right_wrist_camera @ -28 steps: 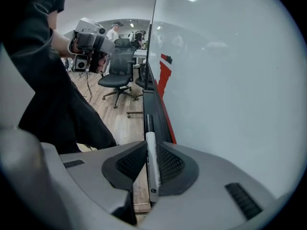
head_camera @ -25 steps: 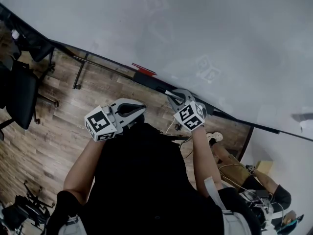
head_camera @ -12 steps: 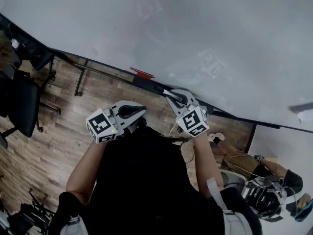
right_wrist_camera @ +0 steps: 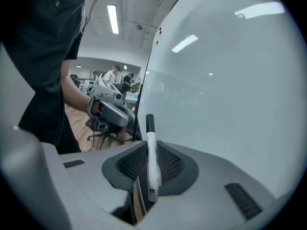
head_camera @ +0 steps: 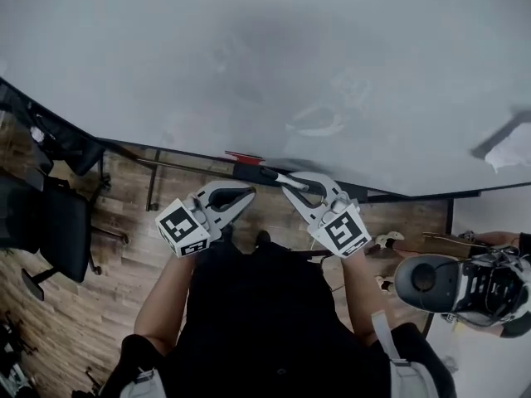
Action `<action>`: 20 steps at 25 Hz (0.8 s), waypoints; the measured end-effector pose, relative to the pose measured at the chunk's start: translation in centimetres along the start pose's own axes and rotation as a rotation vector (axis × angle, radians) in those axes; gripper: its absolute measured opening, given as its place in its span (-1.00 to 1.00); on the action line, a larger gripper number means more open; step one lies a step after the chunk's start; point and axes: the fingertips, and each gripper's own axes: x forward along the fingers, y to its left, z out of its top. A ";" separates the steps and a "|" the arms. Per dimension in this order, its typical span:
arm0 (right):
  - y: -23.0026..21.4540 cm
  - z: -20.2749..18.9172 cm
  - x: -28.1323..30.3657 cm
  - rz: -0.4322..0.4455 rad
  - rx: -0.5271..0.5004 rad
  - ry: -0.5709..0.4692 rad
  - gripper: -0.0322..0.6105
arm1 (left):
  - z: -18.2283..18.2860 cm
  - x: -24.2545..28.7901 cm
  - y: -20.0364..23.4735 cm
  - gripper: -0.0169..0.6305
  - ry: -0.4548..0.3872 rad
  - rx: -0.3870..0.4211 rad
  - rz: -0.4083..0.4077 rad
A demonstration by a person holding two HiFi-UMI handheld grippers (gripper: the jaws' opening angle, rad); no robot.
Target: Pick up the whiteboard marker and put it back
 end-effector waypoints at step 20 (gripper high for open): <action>1.4 12.5 -10.4 -0.128 0.471 -0.741 -0.67 | 9.3 -4.3 -3.6 -0.91 -0.009 0.154 -0.198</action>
